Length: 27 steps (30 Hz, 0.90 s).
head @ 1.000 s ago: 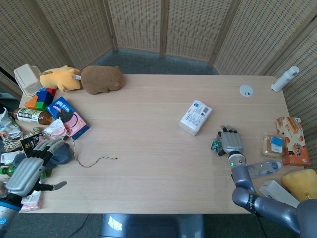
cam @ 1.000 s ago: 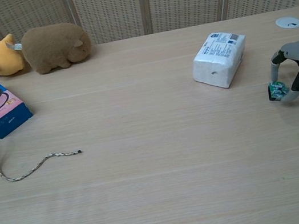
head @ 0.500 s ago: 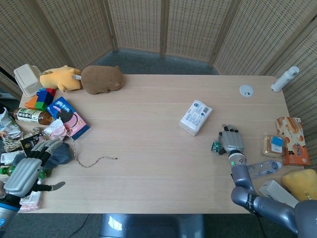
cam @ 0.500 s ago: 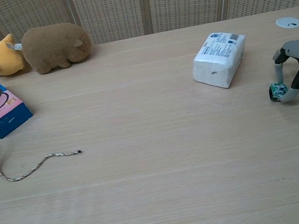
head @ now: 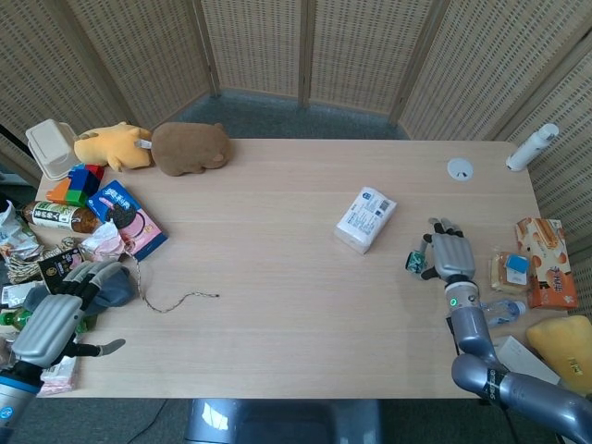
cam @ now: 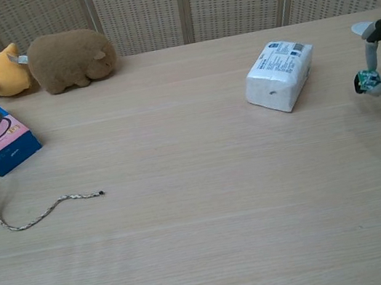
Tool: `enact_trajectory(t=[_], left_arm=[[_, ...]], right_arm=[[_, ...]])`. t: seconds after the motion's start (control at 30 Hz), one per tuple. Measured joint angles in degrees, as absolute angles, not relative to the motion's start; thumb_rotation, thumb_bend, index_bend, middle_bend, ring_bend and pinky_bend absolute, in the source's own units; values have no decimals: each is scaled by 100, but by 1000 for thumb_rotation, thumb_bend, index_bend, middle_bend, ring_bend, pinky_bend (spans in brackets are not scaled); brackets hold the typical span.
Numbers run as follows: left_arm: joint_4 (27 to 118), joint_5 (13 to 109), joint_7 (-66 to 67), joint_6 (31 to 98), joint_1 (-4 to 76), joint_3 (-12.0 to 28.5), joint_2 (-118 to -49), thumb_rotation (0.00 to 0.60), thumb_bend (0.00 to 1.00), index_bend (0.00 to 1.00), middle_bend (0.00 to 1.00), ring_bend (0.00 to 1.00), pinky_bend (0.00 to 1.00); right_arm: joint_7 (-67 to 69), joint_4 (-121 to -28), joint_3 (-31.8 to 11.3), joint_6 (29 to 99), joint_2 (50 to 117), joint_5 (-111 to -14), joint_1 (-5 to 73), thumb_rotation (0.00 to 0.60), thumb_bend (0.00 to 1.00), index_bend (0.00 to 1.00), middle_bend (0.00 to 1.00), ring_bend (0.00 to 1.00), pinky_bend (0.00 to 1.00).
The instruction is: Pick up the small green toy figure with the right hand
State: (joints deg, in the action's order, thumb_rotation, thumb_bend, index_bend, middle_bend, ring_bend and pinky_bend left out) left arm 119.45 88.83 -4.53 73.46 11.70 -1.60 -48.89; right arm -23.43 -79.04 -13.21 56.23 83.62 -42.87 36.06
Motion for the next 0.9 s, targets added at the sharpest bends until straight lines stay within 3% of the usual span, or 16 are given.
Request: enact_trajectory(t=[0.9], left_arm=[[11894, 9190, -680, 7655, 961, -288, -4822, 600, 6, 0, 0, 0, 0]], right_arm=[[-1848, -10450, -2250, 6441, 6216, -4641, 3449, 600, 63, 581, 99, 0, 0]])
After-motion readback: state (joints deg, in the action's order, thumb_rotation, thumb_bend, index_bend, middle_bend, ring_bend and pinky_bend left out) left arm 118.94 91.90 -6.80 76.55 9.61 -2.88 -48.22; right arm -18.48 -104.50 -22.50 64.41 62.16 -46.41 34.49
